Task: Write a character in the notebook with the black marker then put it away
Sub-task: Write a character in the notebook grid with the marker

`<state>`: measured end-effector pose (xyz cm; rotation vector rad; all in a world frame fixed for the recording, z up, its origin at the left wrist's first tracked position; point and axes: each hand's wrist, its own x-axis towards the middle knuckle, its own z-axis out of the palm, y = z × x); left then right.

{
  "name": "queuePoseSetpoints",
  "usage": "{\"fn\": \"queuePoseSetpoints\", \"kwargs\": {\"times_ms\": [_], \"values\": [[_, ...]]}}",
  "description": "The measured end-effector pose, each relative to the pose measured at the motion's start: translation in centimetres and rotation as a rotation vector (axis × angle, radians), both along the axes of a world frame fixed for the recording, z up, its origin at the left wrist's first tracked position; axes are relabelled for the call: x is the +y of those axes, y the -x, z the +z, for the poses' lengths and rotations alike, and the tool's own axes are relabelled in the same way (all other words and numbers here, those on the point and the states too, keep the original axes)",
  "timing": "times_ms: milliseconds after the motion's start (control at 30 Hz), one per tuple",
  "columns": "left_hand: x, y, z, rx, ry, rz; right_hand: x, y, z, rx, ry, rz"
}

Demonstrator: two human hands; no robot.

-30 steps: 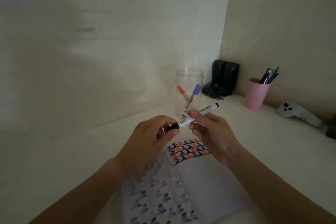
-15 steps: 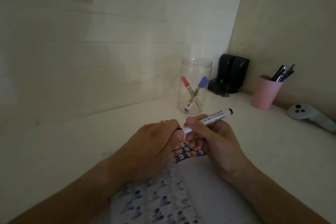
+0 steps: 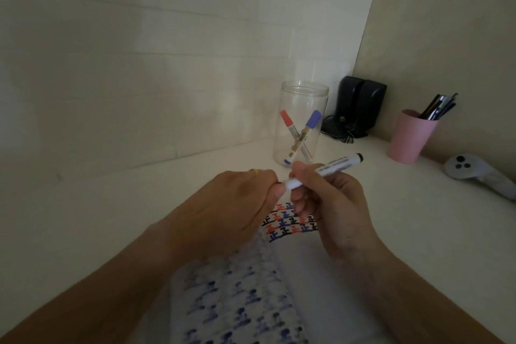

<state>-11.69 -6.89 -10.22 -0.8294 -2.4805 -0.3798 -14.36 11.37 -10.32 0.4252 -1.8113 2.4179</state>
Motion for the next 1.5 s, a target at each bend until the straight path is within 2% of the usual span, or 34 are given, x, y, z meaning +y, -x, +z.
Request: {"fn": "queuePoseSetpoints", "kwargs": {"times_ms": [67, 133, 233, 400, 533, 733, 933, 1100, 1500], "values": [[-0.7, -0.3, 0.5, 0.026, -0.023, 0.046, 1.7, 0.6, 0.6, -0.115, 0.079, -0.165], [-2.1, -0.5, 0.3, 0.027, -0.115, 0.053, 3.6, 0.8, 0.9, -0.143, 0.111, -0.248], [-3.1, 0.2, -0.4, -0.066, -0.197, 0.015, 3.7, 0.8, 0.5, -0.096, 0.02, -0.241], [-3.1, 1.5, -1.6, -0.262, -0.127, -0.152, 2.6, 0.4, 1.4, -0.012, 0.007, -0.127], [-3.6, 1.7, -1.8, -0.362, -0.104, -0.186, 1.9, -0.5, 2.1, 0.019, -0.072, 0.018], [-3.9, 2.5, -2.1, -0.388, -0.108, -0.241, 1.6, -1.7, -0.5, -0.109, -0.303, 0.041], [-4.0, 2.8, -2.3, -0.399, -0.115, -0.242, 1.9, -2.1, -2.6, -0.016, -0.41, 0.037], [-4.1, 2.6, -2.3, -0.459, -0.147, -0.241, 1.8, -2.3, -2.7, 0.028, -0.439, -0.007], [-4.1, 2.7, -2.5, -0.469, -0.143, -0.243, 1.7, -2.3, -2.7, 0.038, -0.508, -0.021]]}}
